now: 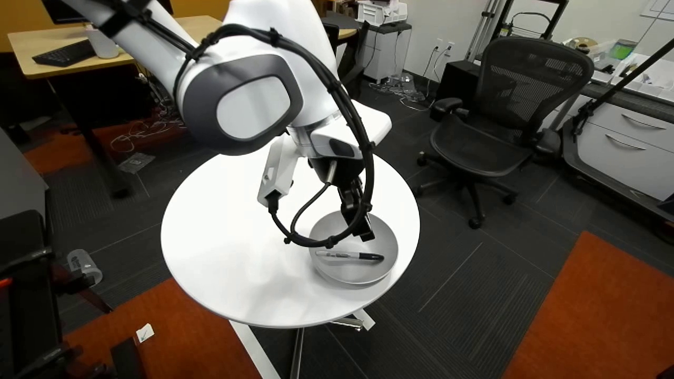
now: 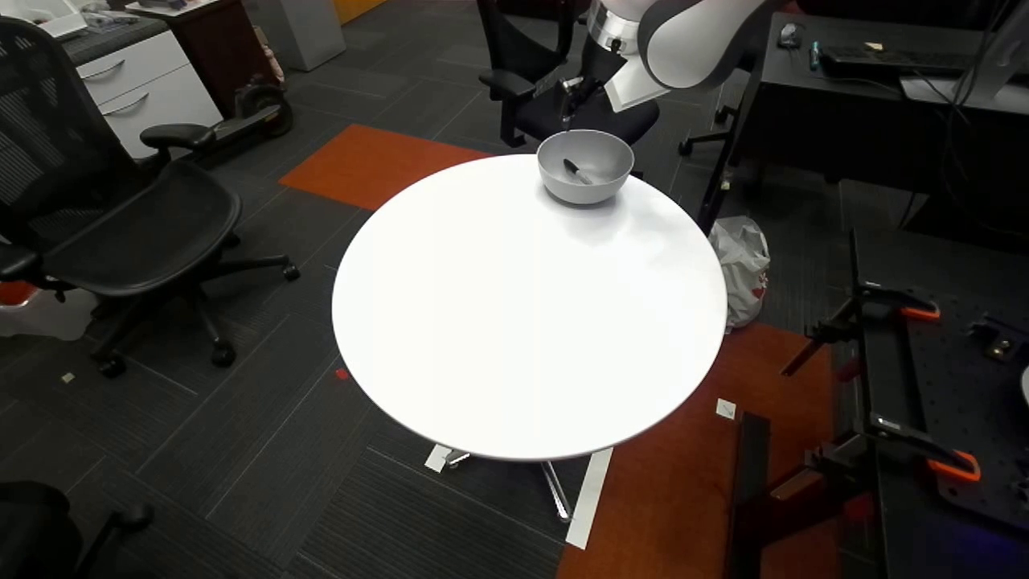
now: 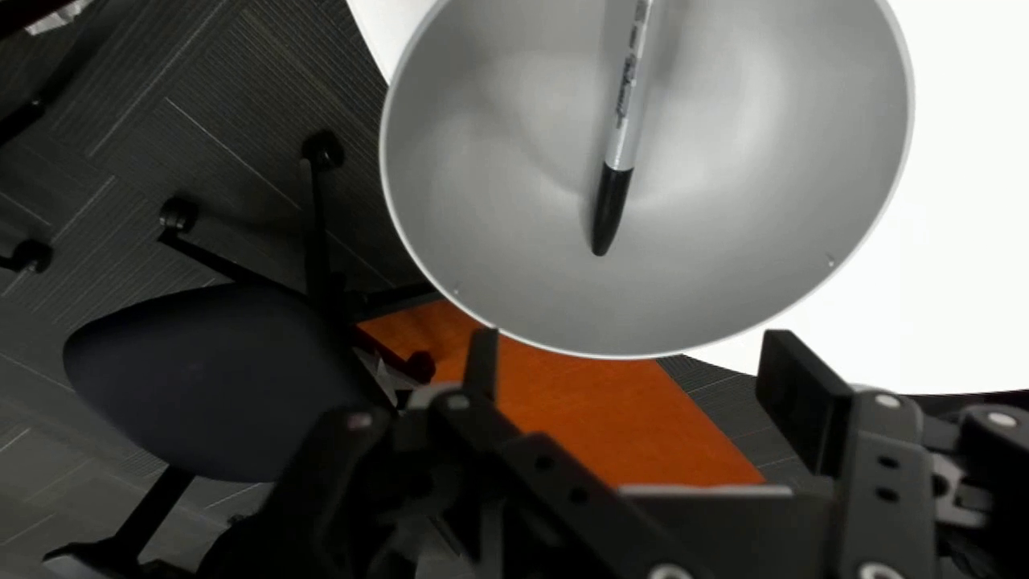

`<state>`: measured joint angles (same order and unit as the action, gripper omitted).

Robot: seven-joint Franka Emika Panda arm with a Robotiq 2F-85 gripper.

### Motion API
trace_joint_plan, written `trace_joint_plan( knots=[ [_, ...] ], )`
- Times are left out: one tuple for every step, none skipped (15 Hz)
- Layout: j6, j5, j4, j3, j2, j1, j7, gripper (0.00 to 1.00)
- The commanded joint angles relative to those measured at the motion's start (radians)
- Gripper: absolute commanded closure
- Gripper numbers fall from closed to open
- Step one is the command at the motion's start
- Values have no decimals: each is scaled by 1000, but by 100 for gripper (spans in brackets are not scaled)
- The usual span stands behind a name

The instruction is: Put the pen in the bowl

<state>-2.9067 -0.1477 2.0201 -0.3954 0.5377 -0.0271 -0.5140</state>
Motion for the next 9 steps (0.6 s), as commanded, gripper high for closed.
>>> trace_joint_plan(
  knots=[
    [-22,32,-3,-8,3,-15,26,0],
    [-22,32,-1,-11,2,-19,25,0],
    [-1,34,-2,-13,4,-18,23,0],
    [-1,34,-2,-13,4,-19,23,0],
    [-1,34,-2,-13,4,-21,23,0],
    [-1,34,-2,-13,4,-22,23,0],
    [-1,34,-2,-13,4,-22,23,0],
    [-1,34,-2,-13,4,-22,23,0],
    [-1,34,-2,-13,4,-22,23,0]
  ],
)
